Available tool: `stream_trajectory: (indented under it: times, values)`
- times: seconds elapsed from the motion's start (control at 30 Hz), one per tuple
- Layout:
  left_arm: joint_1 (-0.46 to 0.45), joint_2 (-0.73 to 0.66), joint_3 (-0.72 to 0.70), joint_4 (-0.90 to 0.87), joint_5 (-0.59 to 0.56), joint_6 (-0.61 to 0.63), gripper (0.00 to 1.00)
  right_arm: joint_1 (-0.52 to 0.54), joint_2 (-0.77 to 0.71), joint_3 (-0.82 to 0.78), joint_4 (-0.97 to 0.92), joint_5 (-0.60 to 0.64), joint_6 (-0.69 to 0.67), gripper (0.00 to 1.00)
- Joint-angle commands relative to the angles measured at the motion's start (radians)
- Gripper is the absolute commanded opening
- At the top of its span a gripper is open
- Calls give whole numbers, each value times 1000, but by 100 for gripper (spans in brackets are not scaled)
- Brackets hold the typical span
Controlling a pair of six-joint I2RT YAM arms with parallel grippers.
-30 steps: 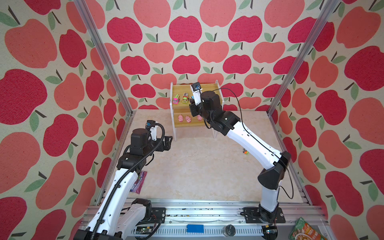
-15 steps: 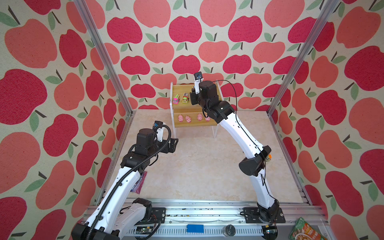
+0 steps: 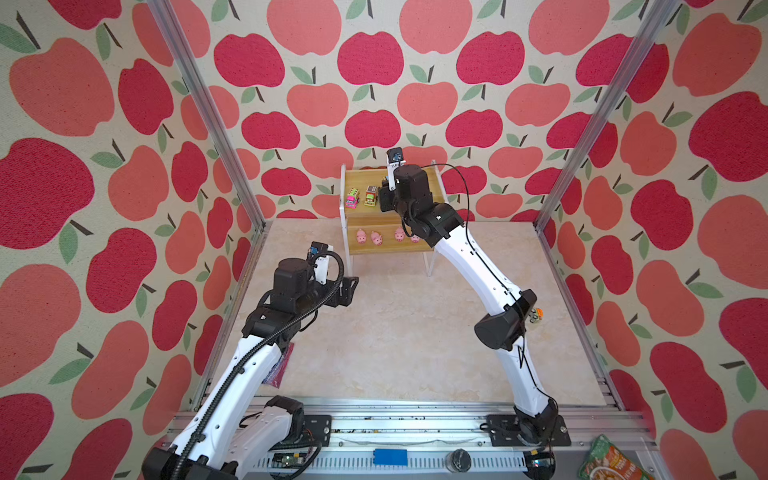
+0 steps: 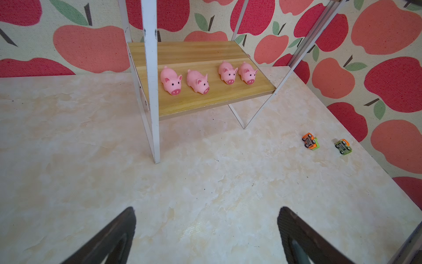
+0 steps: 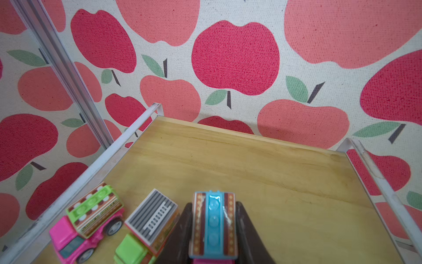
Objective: Organize plastic toys on shelves
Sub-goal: Place the plastic toy on the shelf.
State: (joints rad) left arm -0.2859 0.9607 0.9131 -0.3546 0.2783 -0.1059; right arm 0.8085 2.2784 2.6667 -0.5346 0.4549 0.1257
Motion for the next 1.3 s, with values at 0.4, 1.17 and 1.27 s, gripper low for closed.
stream_trajectory:
  times: [0.4, 1.17, 1.27]
  values:
    - [-4, -20, -17, 23, 2, 20, 99, -11, 34, 24, -13, -16, 48, 19]
    - [-3, -22, -16, 20, 2, 21, 99, -14, 39, 14, -22, -14, 59, 23]
    - [-2, -21, -14, 20, 2, 20, 99, -16, 40, 15, -22, -18, 61, 24]
